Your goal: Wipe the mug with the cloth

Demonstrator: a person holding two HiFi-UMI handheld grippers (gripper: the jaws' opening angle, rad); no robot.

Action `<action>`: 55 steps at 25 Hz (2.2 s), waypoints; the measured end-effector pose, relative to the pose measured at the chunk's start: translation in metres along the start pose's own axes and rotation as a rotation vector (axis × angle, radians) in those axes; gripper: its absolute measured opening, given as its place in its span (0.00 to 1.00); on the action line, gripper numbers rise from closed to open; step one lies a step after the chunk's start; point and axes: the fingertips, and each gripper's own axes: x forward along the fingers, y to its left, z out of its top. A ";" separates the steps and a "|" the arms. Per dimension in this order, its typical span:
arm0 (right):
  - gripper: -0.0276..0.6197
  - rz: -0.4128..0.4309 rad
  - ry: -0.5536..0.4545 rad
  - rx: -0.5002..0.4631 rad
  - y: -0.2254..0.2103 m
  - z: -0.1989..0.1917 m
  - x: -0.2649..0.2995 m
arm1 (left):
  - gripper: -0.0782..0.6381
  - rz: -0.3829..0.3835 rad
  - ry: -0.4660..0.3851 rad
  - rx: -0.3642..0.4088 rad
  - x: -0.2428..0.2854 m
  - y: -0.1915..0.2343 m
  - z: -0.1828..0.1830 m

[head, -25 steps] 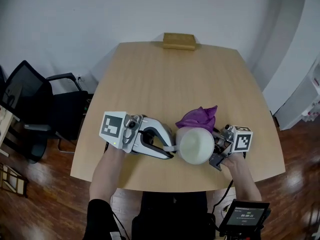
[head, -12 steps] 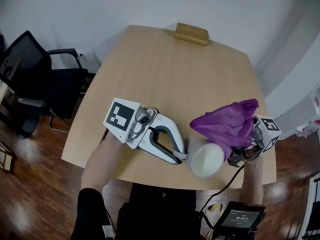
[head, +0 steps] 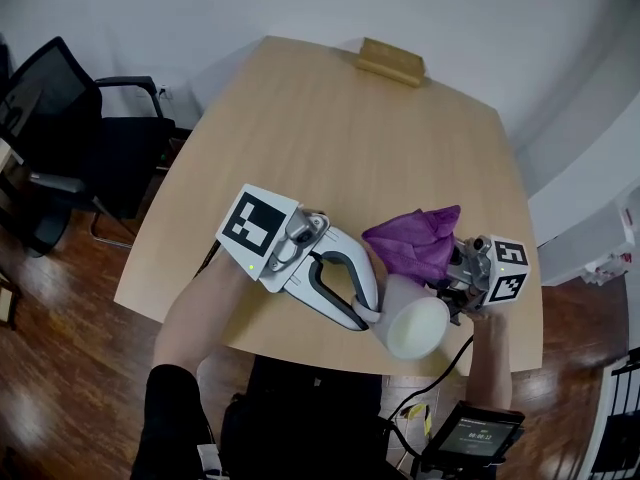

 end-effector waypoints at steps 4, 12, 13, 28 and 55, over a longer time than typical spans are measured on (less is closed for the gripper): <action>0.14 0.177 -0.155 -0.076 0.055 0.062 -0.011 | 0.19 -0.013 0.013 -0.004 0.001 -0.001 -0.004; 0.14 0.402 0.045 -0.001 0.101 0.055 0.033 | 0.19 -0.043 0.017 0.014 0.003 -0.003 -0.003; 0.14 0.416 0.067 0.021 0.097 0.049 0.035 | 0.19 -0.051 0.022 0.017 0.003 -0.004 -0.003; 0.14 0.425 0.053 -0.215 0.100 0.053 0.022 | 0.19 -0.097 0.018 -0.020 0.006 -0.009 -0.007; 0.14 0.222 -0.272 0.349 -0.019 -0.004 0.026 | 0.20 0.238 -0.426 0.005 -0.049 0.048 0.045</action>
